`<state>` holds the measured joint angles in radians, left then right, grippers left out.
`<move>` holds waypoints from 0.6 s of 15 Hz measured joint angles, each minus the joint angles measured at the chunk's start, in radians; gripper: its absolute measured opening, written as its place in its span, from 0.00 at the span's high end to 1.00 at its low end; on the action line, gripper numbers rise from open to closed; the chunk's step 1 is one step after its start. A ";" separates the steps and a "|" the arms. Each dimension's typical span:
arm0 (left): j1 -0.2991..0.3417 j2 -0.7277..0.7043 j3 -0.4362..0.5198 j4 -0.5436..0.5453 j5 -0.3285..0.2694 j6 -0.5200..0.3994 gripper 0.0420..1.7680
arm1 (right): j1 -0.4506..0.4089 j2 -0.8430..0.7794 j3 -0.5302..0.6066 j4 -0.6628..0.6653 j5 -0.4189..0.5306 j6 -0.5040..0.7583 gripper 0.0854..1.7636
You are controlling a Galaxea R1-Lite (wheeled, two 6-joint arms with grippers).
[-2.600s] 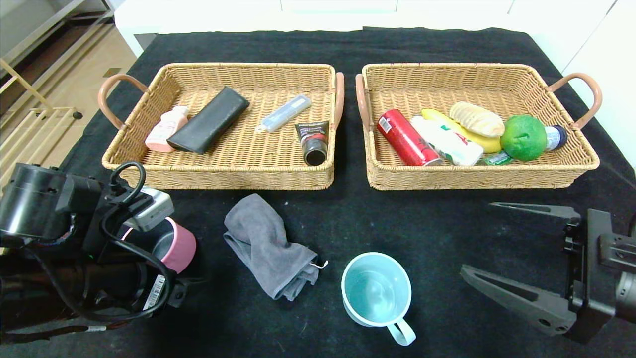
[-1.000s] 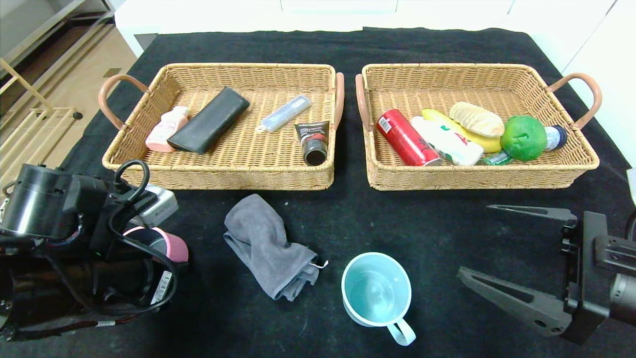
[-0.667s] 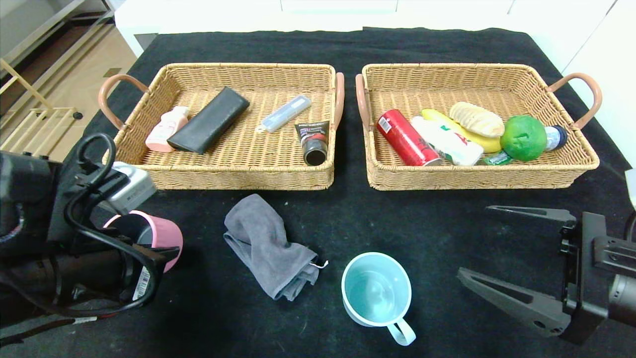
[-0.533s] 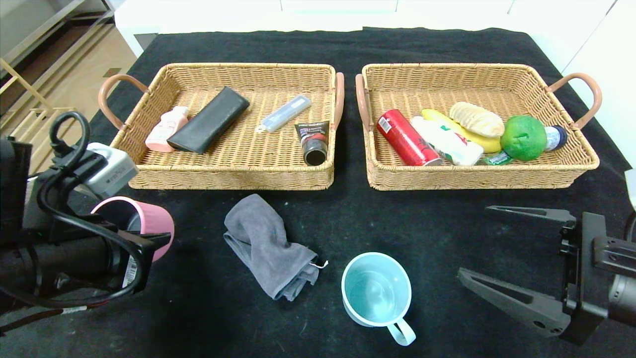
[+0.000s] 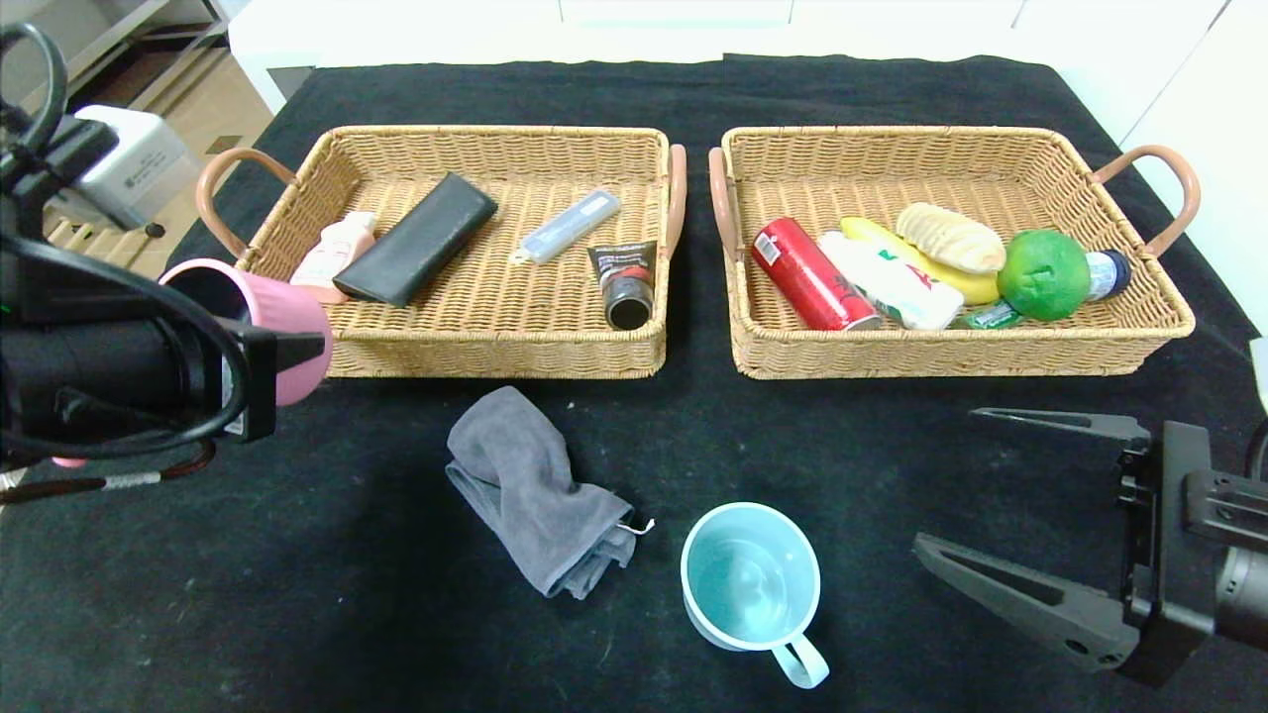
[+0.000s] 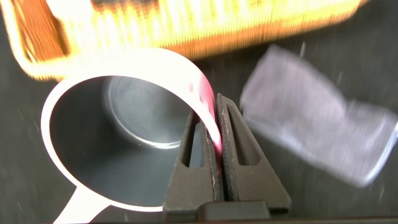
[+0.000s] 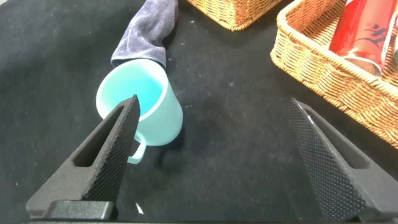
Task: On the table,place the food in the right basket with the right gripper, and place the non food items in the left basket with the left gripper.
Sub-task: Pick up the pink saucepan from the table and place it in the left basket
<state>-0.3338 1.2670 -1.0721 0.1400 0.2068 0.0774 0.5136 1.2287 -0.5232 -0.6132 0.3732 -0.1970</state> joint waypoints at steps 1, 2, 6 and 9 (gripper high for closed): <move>-0.002 0.022 -0.043 0.003 0.000 0.005 0.93 | 0.000 -0.001 0.000 0.000 0.000 0.000 0.03; -0.007 0.049 -0.087 0.007 0.002 0.022 0.93 | 0.000 -0.003 0.000 -0.001 0.000 0.000 0.03; -0.024 0.172 -0.223 0.001 0.034 0.081 0.93 | 0.000 -0.009 -0.002 -0.001 0.000 0.000 0.03; -0.047 0.263 -0.315 -0.004 0.038 0.116 0.93 | -0.001 -0.010 -0.002 -0.001 0.000 0.000 0.03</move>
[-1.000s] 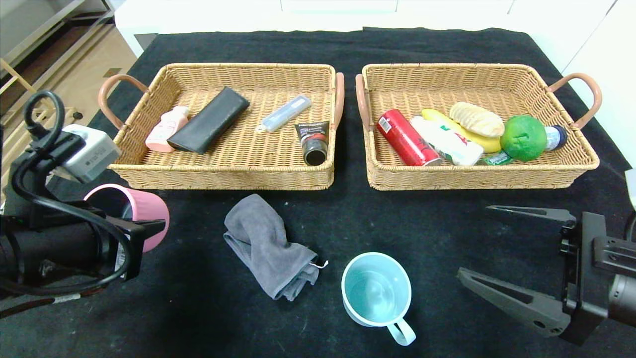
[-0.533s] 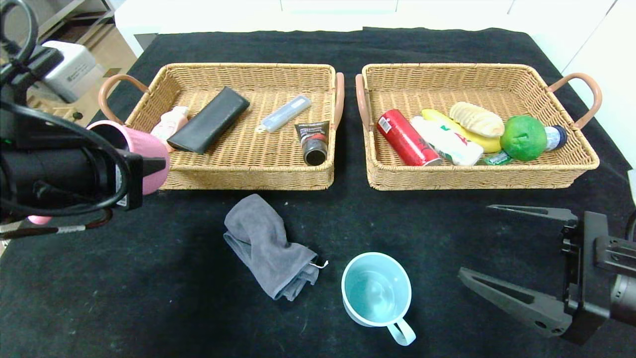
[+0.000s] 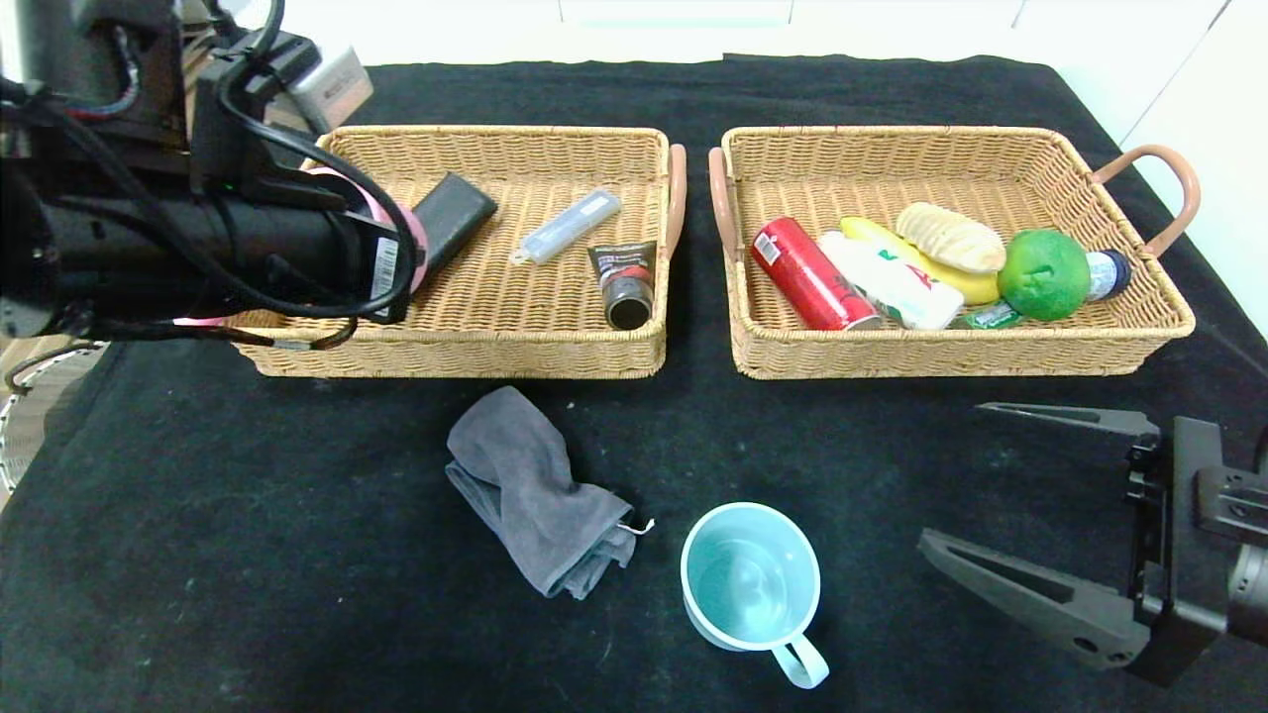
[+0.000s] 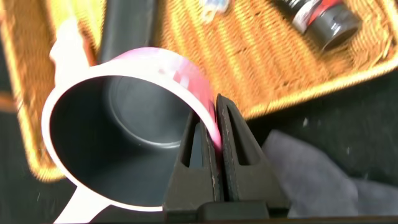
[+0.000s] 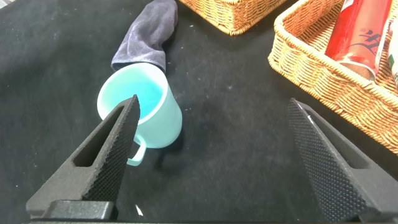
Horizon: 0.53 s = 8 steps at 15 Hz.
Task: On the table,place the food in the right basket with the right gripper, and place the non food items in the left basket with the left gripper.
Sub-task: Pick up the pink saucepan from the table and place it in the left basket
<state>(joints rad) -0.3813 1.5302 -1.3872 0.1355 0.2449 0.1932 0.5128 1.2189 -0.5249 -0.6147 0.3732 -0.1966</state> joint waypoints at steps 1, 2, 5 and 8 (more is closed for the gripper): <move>-0.009 0.029 -0.027 -0.001 0.003 0.007 0.93 | 0.000 0.000 0.000 0.000 0.000 0.000 0.03; -0.016 0.061 -0.054 -0.014 0.005 0.022 0.93 | -0.001 -0.003 0.000 0.000 0.000 0.000 0.03; -0.023 0.140 -0.084 -0.132 0.004 0.073 0.93 | -0.001 -0.007 -0.001 0.000 0.000 0.000 0.03; -0.040 0.193 -0.101 -0.149 0.004 0.100 0.93 | -0.002 -0.009 -0.001 -0.001 0.000 0.000 0.03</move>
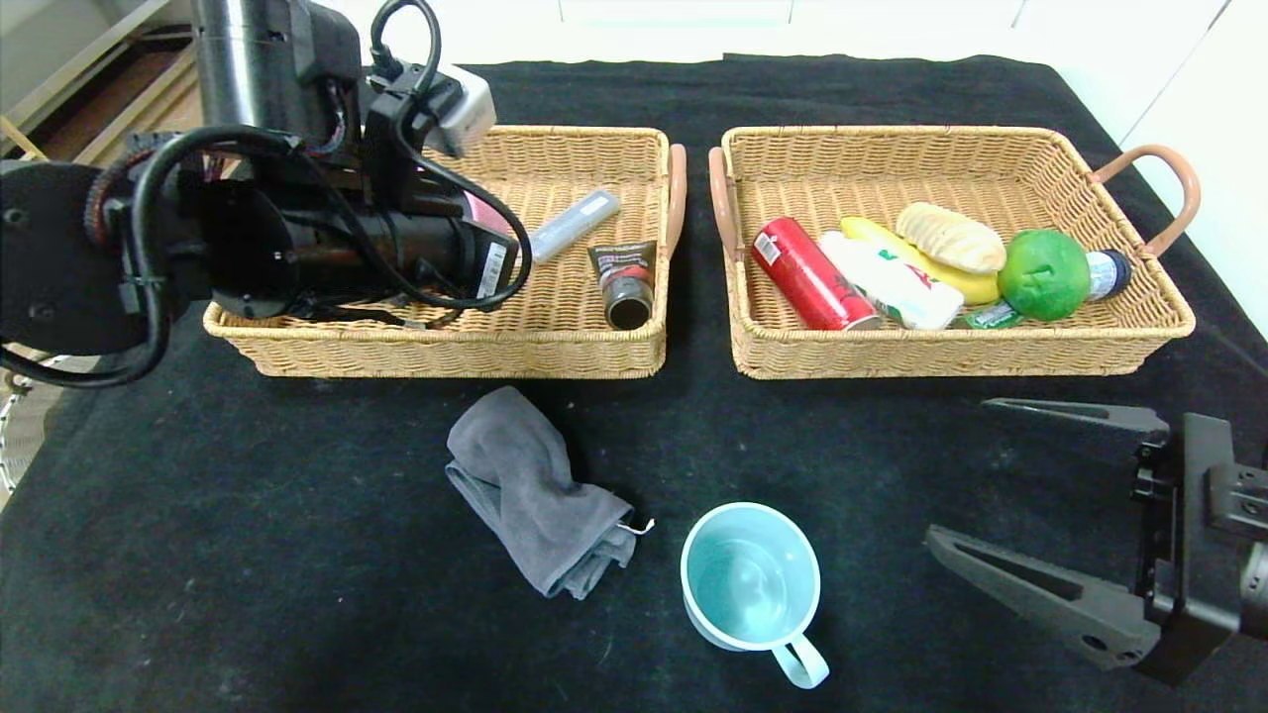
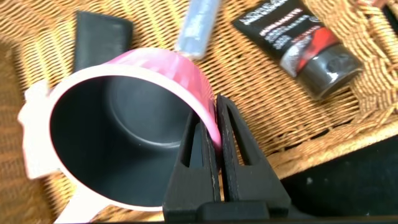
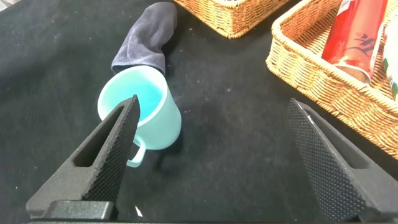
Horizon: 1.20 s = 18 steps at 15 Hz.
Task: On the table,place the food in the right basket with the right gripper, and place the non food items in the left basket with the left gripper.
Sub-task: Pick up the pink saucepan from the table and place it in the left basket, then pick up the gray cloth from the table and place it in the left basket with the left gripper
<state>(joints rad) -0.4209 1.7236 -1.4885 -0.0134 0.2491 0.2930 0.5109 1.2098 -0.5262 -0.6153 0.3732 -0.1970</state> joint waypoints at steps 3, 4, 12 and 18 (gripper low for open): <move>-0.006 0.035 -0.010 -0.037 0.000 0.016 0.93 | 0.000 0.000 0.000 0.000 0.000 0.000 0.03; -0.007 0.042 -0.011 -0.043 0.000 0.016 0.93 | 0.000 0.000 0.000 0.000 0.000 0.000 0.03; -0.011 0.060 -0.011 -0.050 0.010 0.012 0.42 | 0.000 -0.001 0.000 0.001 0.000 0.000 0.03; -0.019 0.035 -0.005 -0.034 0.038 -0.061 0.21 | 0.000 -0.001 0.003 0.001 0.000 -0.001 0.03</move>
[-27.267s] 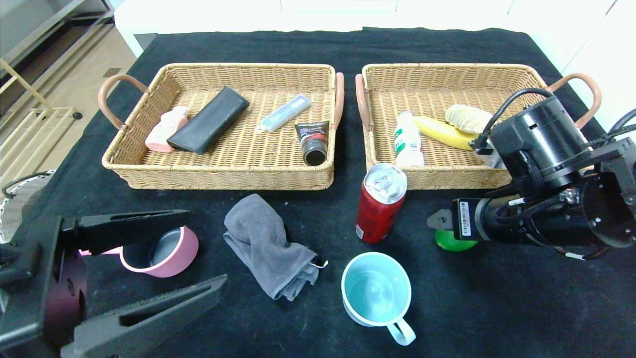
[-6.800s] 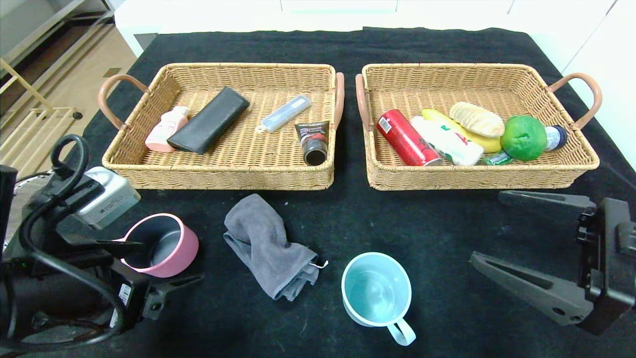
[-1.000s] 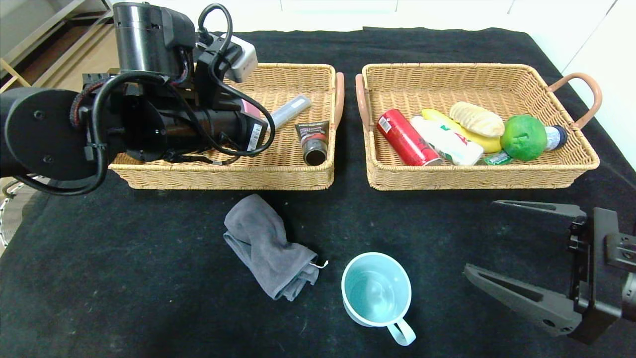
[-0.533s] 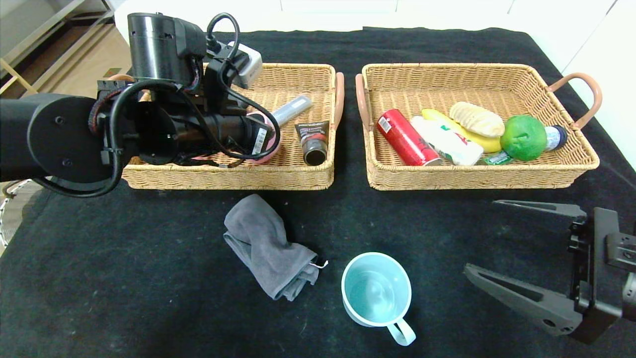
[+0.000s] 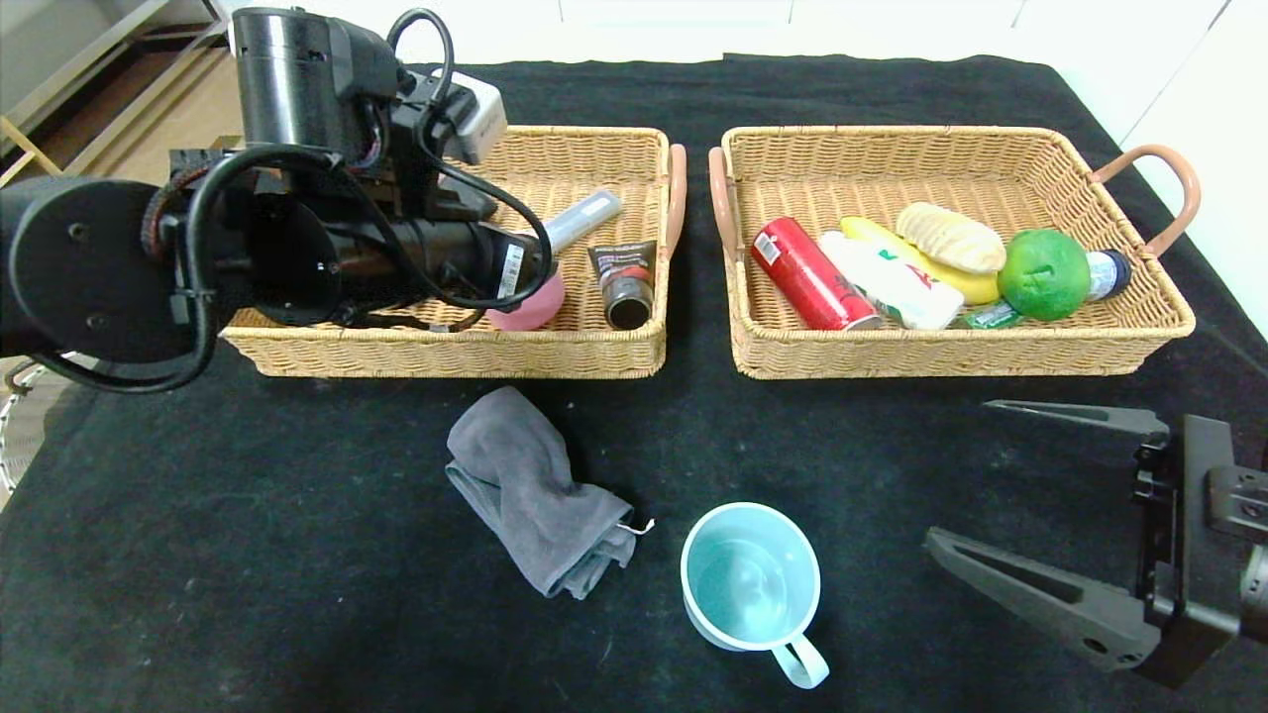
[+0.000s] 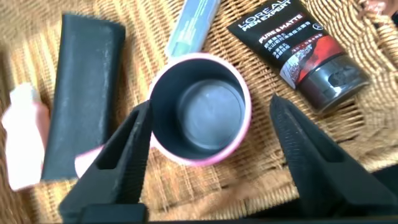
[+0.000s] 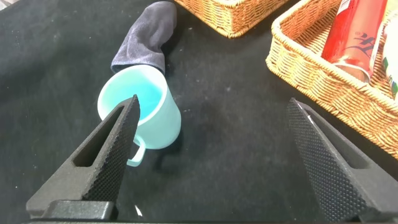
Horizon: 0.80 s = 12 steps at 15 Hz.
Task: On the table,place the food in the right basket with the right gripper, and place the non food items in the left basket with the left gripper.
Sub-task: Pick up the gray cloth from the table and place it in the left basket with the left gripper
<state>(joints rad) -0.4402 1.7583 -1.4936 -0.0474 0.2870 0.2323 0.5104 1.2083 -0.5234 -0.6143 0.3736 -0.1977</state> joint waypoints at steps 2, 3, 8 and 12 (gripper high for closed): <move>-0.013 -0.023 -0.007 0.047 0.066 -0.087 0.17 | 0.001 0.000 0.000 0.000 0.000 0.000 0.03; -0.023 -0.035 -0.013 0.065 0.101 -0.127 0.15 | 0.002 0.000 0.001 0.000 0.000 0.000 0.03; -0.097 -0.088 -0.053 0.336 0.130 -0.393 0.10 | 0.003 0.000 0.002 0.000 0.000 0.000 0.03; -0.164 -0.099 -0.153 0.617 0.128 -0.681 0.07 | 0.004 0.000 0.003 0.000 0.000 0.000 0.03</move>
<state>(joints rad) -0.6047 1.6591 -1.6468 0.5696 0.4151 -0.4491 0.5147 1.2079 -0.5204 -0.6143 0.3732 -0.1977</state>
